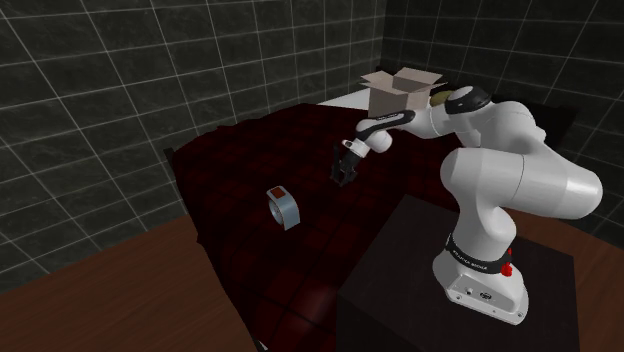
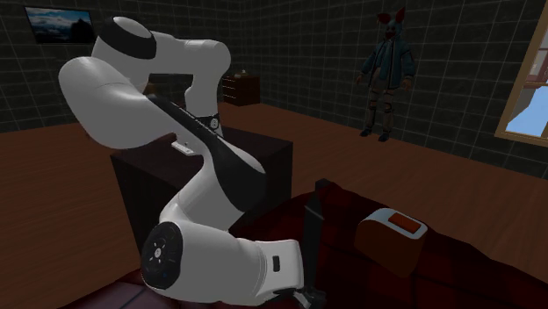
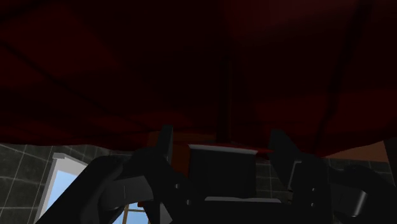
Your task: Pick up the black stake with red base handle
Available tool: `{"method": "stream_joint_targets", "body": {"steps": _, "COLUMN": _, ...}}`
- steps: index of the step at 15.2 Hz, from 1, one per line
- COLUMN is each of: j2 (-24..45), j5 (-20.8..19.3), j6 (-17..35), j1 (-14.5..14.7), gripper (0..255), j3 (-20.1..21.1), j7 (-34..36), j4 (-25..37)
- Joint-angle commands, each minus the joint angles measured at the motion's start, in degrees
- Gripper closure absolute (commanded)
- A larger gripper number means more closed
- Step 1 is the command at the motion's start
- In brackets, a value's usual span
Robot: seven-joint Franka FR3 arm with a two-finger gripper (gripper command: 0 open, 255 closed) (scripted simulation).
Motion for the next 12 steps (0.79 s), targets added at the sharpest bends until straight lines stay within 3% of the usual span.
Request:
{"method": "stream_joint_targets", "body": {"steps": 1, "j2": 1.1, "j5": 0.2, "j6": -0.1, "j1": -0.6, "gripper": 255, "j3": 0.5, "j7": 0.6, "j4": -1.3}}
{"method": "stream_joint_targets", "body": {"steps": 12, "j2": 6.2, "j5": 1.4, "j6": -1.5, "j1": -3.4, "gripper": 255, "j3": 3.5, "j7": 3.3, "j4": -5.9}}
